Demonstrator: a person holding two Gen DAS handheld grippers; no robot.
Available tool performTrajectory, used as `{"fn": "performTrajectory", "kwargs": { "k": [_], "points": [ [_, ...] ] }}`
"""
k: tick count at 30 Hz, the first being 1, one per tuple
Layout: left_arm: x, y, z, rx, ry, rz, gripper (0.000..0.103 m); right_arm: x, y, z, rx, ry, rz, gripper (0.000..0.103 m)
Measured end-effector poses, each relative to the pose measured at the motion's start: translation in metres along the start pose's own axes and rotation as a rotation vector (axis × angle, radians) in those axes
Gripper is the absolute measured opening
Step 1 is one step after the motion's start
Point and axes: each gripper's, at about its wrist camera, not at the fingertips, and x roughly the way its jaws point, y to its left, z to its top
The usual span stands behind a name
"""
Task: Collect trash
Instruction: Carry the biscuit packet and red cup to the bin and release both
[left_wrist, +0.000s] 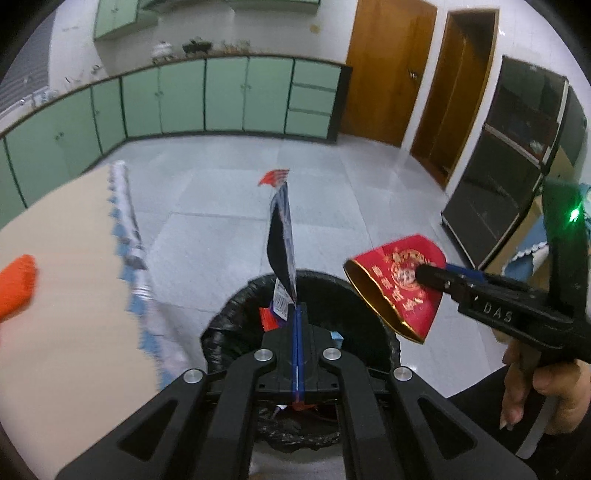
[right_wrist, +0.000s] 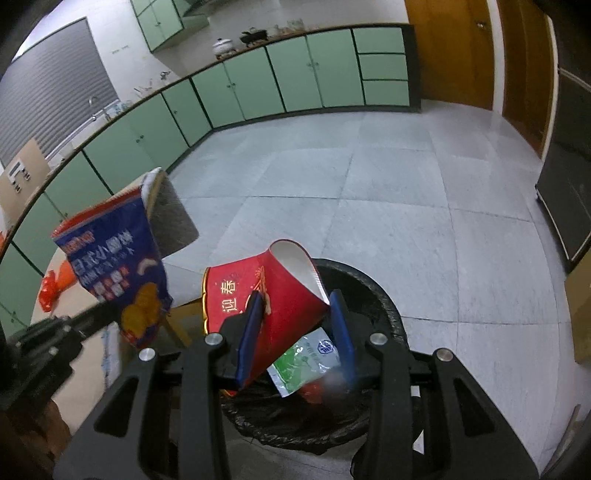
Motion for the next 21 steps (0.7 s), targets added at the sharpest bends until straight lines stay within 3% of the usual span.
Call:
{"fn": "performTrajectory", "kwargs": {
  "k": [6,8,10,16,21],
  "points": [
    [0.047,-0.012,-0.005,0.024,0.114,-0.009,0.002,0.039,-0.015,0.006,0.023,0.080,-0.049,0.040],
    [0.062,-0.016,-0.004,0.033,0.148,0.007,0.016,0.043,-0.021,0.005,0.052,0.090,-0.063,0.045],
    [0.068,-0.017,-0.004,0.035,0.163,0.010,0.021,0.038,-0.022,0.004,0.065,0.078,-0.068,0.046],
    [0.066,-0.009,-0.008,0.014,0.160,0.020,0.023,0.026,-0.022,0.006,0.071,0.046,-0.062,0.049],
    [0.034,0.009,-0.018,-0.021,0.096,0.069,0.036,0.007,-0.008,0.003,0.033,0.029,-0.040,0.049]
  ]
}}
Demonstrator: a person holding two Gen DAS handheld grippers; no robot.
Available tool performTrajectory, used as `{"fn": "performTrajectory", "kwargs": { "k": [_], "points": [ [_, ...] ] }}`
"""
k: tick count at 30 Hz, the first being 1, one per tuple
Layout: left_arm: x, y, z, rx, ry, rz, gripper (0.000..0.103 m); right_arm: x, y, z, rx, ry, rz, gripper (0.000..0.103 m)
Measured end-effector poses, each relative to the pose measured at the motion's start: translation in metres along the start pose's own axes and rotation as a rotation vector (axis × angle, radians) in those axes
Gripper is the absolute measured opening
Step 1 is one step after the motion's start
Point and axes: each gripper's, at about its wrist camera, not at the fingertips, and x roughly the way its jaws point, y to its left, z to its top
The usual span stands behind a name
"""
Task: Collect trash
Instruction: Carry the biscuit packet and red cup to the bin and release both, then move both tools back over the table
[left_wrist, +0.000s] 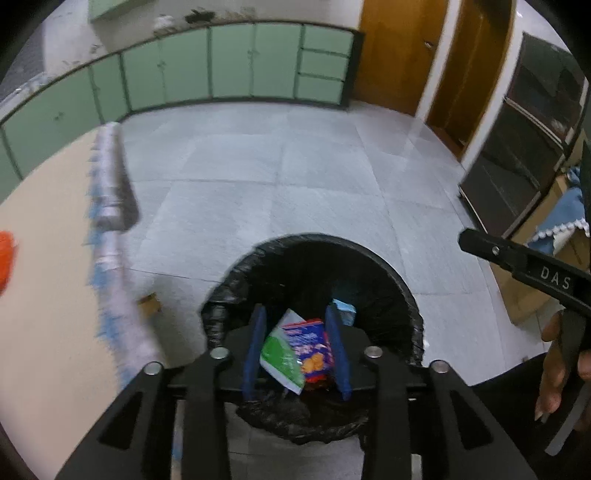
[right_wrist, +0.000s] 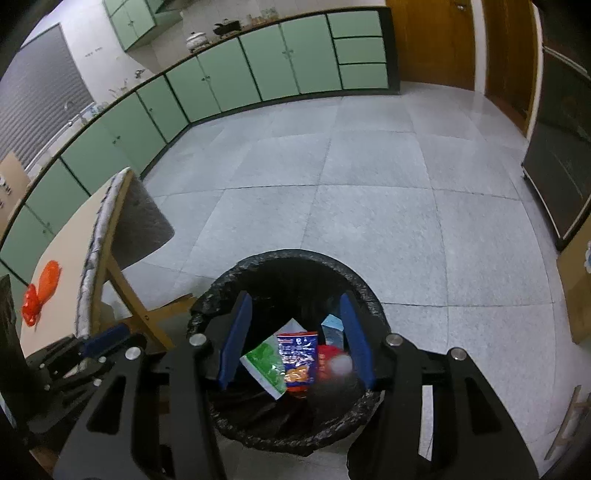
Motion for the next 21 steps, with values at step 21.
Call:
{"fn": "performTrajectory", "kwargs": {
  "k": [21],
  "points": [
    [-0.193,0.241,-0.098,-0.406,-0.286,0.474,0.062,-0.025,0.284,-0.023,-0.444,-0.024,0.337,0.056]
  ]
}}
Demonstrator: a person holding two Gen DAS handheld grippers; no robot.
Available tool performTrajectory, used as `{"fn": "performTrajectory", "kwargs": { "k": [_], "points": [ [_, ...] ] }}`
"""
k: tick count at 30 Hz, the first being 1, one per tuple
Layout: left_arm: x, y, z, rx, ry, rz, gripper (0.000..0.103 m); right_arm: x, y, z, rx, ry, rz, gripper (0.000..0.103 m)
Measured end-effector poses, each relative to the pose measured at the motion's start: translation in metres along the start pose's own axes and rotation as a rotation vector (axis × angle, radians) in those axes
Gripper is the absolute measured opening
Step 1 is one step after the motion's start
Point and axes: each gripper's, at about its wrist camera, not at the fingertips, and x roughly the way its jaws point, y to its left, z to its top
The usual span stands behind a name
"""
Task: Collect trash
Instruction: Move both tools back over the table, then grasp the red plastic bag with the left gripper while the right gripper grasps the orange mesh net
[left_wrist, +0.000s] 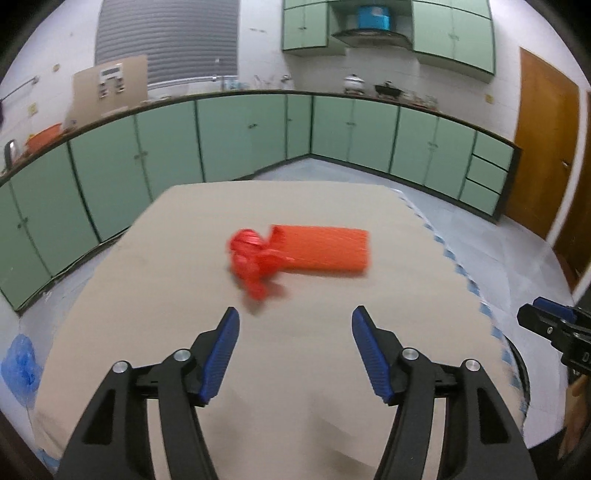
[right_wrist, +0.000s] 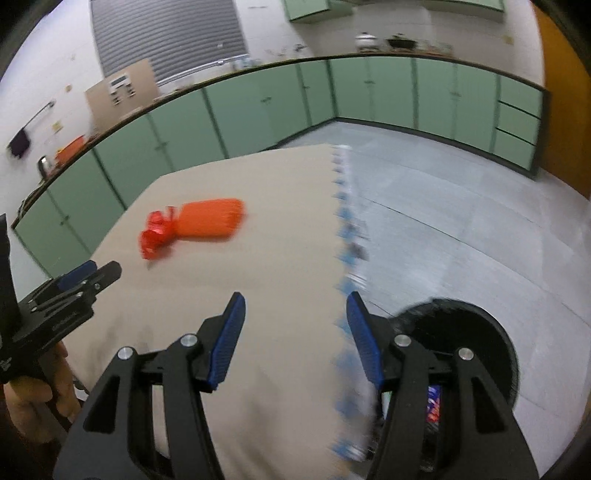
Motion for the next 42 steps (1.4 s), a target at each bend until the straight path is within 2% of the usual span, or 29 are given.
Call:
{"fn": "performTrajectory", "kwargs": {
  "k": [8,18,23,25,27,29,32,42],
  "points": [
    [0.016,0.025,0.008,-0.006,-0.003,0.012,0.062,0.028,0.039,0.028,-0.053,0.001,0.030,0.056],
    [0.074,0.028,0.019,-0.011,0.060,-0.013,0.062,0.061,0.053,0.040,-0.069,0.020,0.033,0.056],
    [0.101,0.032,0.025,-0.015,0.119,-0.043,0.039,0.081,0.053,0.046,-0.063,0.034,0.028,0.056],
    [0.105,0.033,0.025,-0.014,0.126,-0.049,0.036,0.090,0.054,0.048,-0.062,0.041,0.028,0.056],
    [0.107,0.034,0.025,-0.015,0.134,-0.060,0.028,0.097,0.057,0.049,-0.064,0.043,0.028,0.056],
    [0.109,0.037,0.024,-0.016,0.141,-0.072,0.014,0.105,0.059,0.051,-0.064,0.046,0.031,0.056],
    [0.107,0.041,0.022,-0.020,0.135,-0.081,0.004,0.118,0.064,0.053,-0.072,0.057,0.026,0.056],
    [0.075,0.052,0.026,-0.032,0.072,-0.076,0.003,0.133,0.077,0.057,-0.096,0.068,0.021,0.056]
  ]
}}
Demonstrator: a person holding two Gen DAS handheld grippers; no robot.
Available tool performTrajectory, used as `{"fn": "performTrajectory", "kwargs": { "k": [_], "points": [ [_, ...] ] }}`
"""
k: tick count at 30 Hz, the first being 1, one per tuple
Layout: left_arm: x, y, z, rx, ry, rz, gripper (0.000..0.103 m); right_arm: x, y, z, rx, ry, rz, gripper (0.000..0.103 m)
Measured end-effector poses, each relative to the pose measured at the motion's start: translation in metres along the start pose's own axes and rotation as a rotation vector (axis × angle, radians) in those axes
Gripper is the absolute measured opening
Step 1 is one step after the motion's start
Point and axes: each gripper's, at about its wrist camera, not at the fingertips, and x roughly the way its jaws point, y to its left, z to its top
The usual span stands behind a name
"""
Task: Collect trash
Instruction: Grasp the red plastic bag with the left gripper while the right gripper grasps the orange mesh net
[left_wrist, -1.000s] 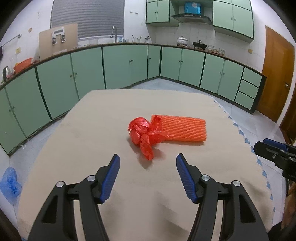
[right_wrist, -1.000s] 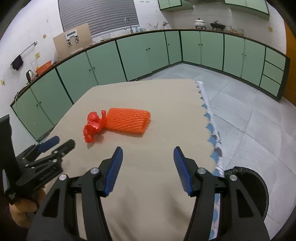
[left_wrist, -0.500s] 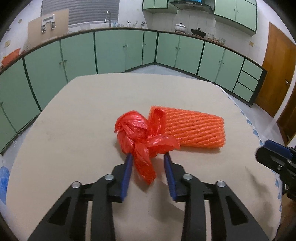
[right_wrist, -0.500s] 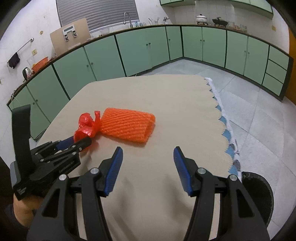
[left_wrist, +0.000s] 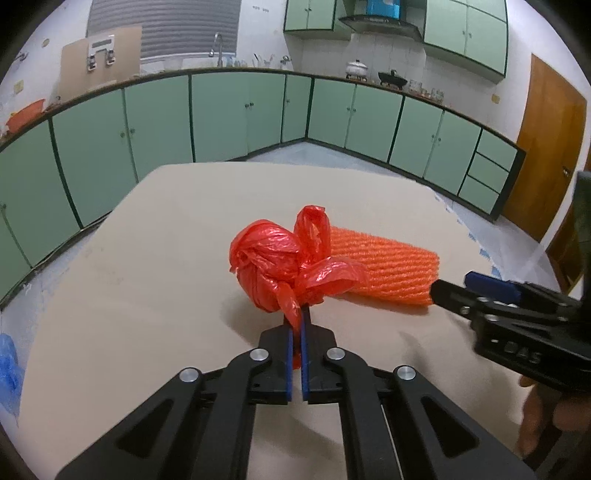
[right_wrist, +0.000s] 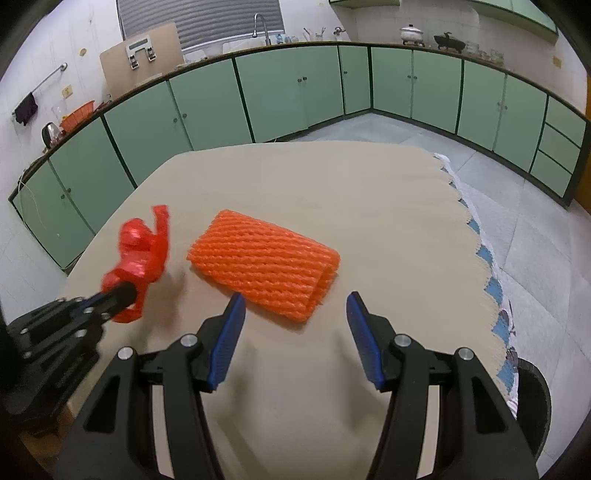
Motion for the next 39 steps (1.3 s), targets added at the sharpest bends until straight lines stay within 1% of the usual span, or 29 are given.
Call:
{"fn": "performTrajectory", "kwargs": {
  "k": [6,18,22,25,27,28,30,32,34,39],
  "points": [
    [-0.006,0.000,0.000,0.004,-0.008,0.006,0.003,0.002,0.004,0.001,-0.006,0.000,0.000,0.056],
    [-0.004,0.003,0.000,-0.009,-0.002,0.013,0.003,0.012,0.004,0.007,-0.008,0.007,-0.008,0.056],
    [-0.006,0.005,0.000,-0.018,-0.008,0.016,0.003,0.021,0.003,0.009,-0.006,0.017,-0.012,0.063],
    [-0.006,0.003,0.000,-0.021,-0.008,0.015,0.003,0.030,0.006,0.011,-0.013,0.034,-0.011,0.063],
    [-0.007,0.004,0.000,-0.021,-0.007,0.014,0.003,0.039,0.008,0.011,-0.027,0.063,-0.008,0.056],
    [-0.006,0.005,-0.001,-0.022,-0.006,0.012,0.003,0.046,0.010,0.010,-0.038,0.091,-0.002,0.046],
    [-0.007,0.005,-0.001,-0.023,-0.004,0.013,0.003,0.047,0.012,0.008,-0.060,0.084,-0.004,0.041],
    [-0.007,0.005,-0.001,-0.025,-0.003,0.011,0.003,0.044,0.015,0.007,-0.084,0.080,0.018,0.023],
    [-0.007,0.004,-0.001,-0.023,-0.002,0.012,0.003,0.039,0.018,0.006,-0.103,0.061,0.010,0.017],
    [-0.010,0.003,-0.001,-0.019,-0.007,0.011,0.003,0.026,0.018,0.006,-0.094,0.043,0.027,0.015]
  ]
}}
